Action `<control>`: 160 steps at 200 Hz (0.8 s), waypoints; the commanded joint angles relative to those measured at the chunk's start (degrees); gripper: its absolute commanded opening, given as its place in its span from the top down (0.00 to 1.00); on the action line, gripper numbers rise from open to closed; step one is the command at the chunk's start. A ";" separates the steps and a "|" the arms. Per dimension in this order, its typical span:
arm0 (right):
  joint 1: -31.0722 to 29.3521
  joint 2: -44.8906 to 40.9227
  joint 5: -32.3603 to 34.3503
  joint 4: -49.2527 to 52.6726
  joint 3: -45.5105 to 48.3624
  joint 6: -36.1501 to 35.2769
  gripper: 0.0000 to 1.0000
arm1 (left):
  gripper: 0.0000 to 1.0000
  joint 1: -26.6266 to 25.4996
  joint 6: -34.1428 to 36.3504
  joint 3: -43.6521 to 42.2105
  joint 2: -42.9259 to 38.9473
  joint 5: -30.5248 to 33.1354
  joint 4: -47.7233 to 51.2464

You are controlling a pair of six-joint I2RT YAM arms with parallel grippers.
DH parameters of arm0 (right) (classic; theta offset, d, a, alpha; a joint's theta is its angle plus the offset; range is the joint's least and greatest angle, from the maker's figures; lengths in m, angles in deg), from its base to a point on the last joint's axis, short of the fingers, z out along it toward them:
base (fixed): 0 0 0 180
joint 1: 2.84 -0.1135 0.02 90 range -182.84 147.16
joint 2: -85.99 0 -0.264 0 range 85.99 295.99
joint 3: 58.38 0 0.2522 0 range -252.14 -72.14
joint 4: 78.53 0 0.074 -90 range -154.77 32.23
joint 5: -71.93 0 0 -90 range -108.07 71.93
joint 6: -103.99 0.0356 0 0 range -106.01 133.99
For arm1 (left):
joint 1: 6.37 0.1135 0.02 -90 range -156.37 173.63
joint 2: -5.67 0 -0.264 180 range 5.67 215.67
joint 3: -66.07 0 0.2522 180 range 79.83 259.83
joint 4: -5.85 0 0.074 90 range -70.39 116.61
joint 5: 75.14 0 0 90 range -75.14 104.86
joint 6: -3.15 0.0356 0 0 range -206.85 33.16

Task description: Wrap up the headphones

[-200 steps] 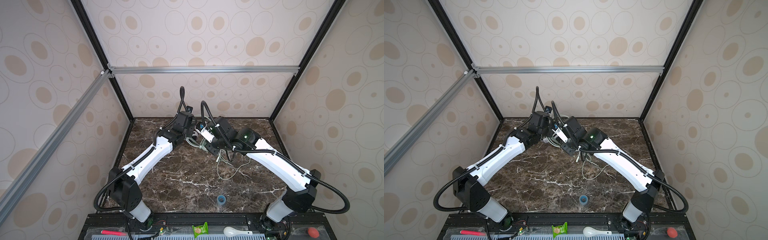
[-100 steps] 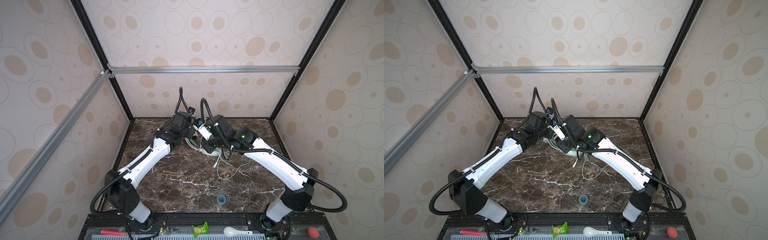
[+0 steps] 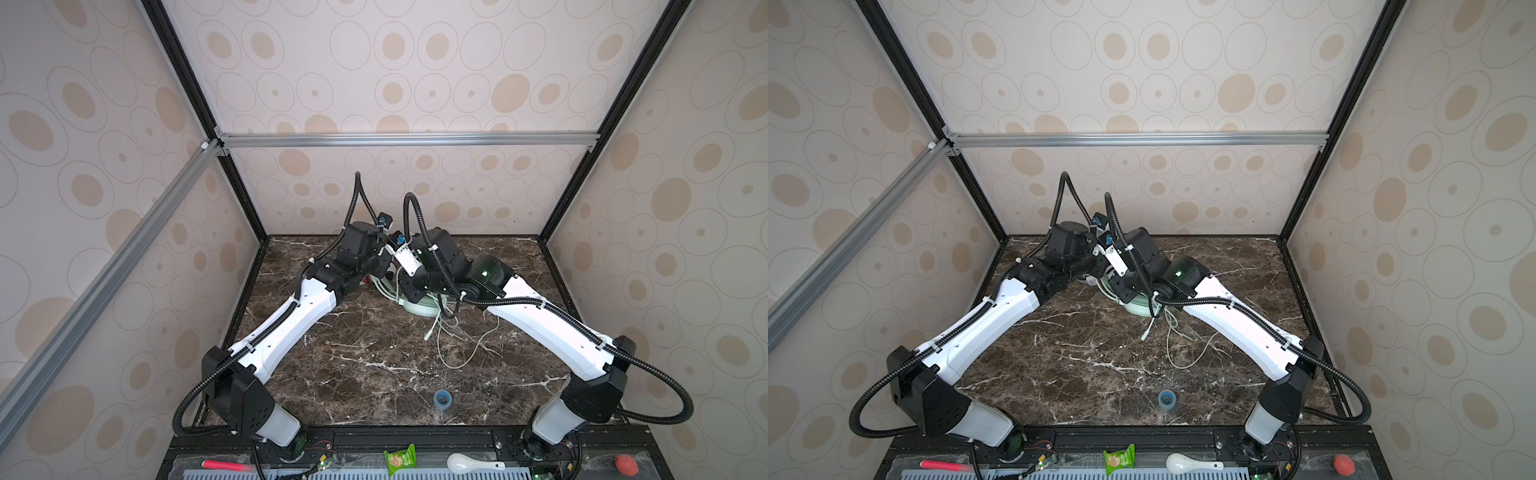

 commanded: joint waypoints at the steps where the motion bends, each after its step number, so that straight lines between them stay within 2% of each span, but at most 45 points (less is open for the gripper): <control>1: 0.47 -1.68 2.21 -0.40 -0.18 -0.41 1.00 | 1.00 -0.22 1.35 1.38 -2.04 3.21 -0.62; 52: 0.48 -4.96 8.08 4.81 0.77 -3.26 0.98 | 1.00 -0.16 1.94 -0.11 -2.48 6.03 -1.35; 85: 0.49 -6.14 16.10 6.53 0.75 -1.19 0.96 | 1.00 -0.22 3.20 0.16 -1.90 6.05 -0.98; 129: 0.38 -7.31 22.00 5.72 1.47 0.65 0.95 | 1.00 -0.42 4.69 -1.04 -3.06 3.30 -1.36; 160: 0.47 -10.61 21.70 -0.36 5.18 -0.48 0.90 | 1.00 -0.38 4.91 -2.46 -4.12 2.65 -1.38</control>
